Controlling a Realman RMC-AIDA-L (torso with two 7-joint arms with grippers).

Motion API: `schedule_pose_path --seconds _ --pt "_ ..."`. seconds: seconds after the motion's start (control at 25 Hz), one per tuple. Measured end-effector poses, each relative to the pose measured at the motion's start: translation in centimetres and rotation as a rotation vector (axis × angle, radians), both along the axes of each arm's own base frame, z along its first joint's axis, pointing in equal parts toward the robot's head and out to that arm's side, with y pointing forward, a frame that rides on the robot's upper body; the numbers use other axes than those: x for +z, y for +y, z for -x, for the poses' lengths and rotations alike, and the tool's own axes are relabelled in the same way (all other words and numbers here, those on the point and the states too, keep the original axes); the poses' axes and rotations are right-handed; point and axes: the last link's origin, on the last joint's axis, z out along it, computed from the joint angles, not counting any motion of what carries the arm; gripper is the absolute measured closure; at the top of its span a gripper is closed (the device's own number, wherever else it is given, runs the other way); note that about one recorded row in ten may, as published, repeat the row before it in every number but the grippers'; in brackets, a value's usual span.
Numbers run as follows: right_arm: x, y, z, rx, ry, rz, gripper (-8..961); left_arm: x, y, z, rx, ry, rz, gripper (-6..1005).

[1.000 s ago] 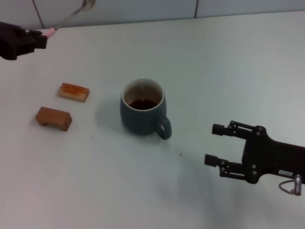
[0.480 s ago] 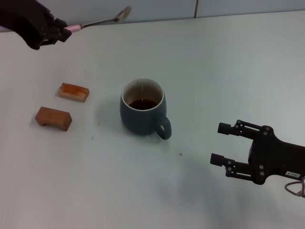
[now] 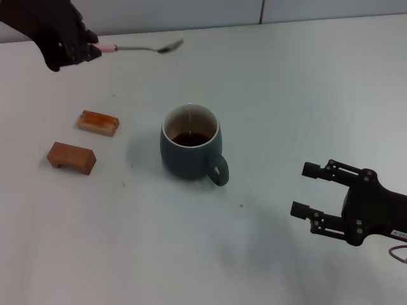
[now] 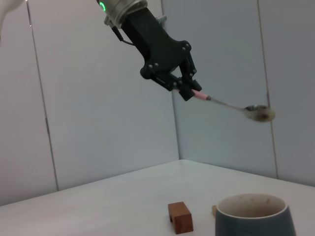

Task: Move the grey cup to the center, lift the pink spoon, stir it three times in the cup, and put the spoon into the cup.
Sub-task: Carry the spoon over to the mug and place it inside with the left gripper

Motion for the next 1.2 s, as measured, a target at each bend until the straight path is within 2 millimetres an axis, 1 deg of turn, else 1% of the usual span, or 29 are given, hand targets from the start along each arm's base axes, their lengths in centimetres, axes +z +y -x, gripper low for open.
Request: schedule_pose_path --seconds 0.04,0.12,0.2,0.32,0.4,0.48,0.6,0.64,0.72,0.92,1.08,1.2 --pt "0.1 -0.1 -0.1 -0.005 0.001 -0.005 212 -0.8 -0.1 -0.7 -0.026 0.057 0.017 841" --pt "0.2 -0.2 -0.3 -0.016 0.001 -0.013 212 -0.9 -0.2 -0.8 -0.032 0.069 0.022 840" --pt "0.2 -0.2 -0.5 -0.028 0.0 -0.022 212 -1.8 -0.3 -1.7 -0.072 0.114 0.043 839" --pt "0.3 -0.4 -0.7 -0.041 0.001 -0.031 212 -2.4 -0.3 -2.3 -0.096 0.138 0.06 837" --pt "0.4 -0.4 -0.8 -0.047 0.002 -0.036 211 -2.4 -0.3 -2.3 -0.096 0.138 0.06 836" --pt "0.5 -0.4 -0.9 -0.049 0.001 -0.04 211 -3.1 -0.5 -3.2 -0.135 0.185 0.079 834" --pt "0.5 -0.4 -0.9 -0.05 0.001 -0.042 211 -3.4 -0.6 -3.3 -0.143 0.2 0.089 833" --pt "0.5 -0.4 -0.9 -0.049 0.0 -0.046 211 -4.1 -0.9 -3.4 -0.167 0.247 0.113 832" --pt "0.5 -0.4 -0.9 -0.048 -0.001 -0.054 211 -4.5 -1.0 -3.3 -0.184 0.276 0.128 831" --pt "0.4 -0.4 -0.9 -0.044 0.001 -0.056 211 -4.9 -1.2 -3.3 -0.202 0.324 0.146 828" --pt "0.4 -0.4 -0.8 -0.044 0.002 -0.056 211 -5.6 -1.3 -3.3 -0.23 0.382 0.176 825" --pt "0.4 -0.4 -0.8 -0.045 0.003 -0.055 212 -5.8 -1.4 -3.3 -0.238 0.394 0.183 823"
